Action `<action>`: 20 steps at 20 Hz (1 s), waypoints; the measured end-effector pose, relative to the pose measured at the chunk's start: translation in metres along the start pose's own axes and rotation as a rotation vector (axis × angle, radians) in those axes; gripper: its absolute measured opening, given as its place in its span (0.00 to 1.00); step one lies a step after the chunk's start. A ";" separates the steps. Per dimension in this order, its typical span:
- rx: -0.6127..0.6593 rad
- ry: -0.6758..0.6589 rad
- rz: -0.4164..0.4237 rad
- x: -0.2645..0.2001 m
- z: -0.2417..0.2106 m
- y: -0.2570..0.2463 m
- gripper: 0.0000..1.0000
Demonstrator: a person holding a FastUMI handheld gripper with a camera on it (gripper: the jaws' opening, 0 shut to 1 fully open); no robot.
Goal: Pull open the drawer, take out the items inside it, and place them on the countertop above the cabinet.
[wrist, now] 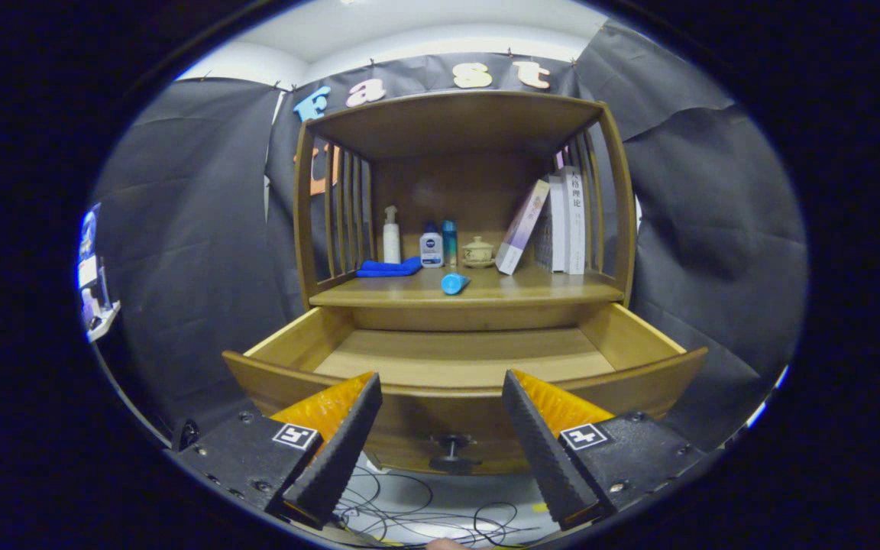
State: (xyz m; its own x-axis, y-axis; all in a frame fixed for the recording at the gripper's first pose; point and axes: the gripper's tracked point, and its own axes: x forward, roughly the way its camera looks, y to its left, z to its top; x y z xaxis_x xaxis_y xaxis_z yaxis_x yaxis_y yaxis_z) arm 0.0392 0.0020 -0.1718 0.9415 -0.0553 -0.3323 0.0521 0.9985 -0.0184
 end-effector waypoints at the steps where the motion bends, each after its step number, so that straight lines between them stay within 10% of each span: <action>1: -0.010 -0.001 -0.005 -0.001 -0.007 -0.001 1.00; 20: 0.028 0.065 -0.100 0.042 -0.072 -0.018 0.99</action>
State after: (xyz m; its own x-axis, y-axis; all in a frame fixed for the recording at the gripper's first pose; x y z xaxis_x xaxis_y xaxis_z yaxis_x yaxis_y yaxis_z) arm 0.0540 -0.0187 -0.2533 0.9077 -0.1534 -0.3905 0.1547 0.9876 -0.0284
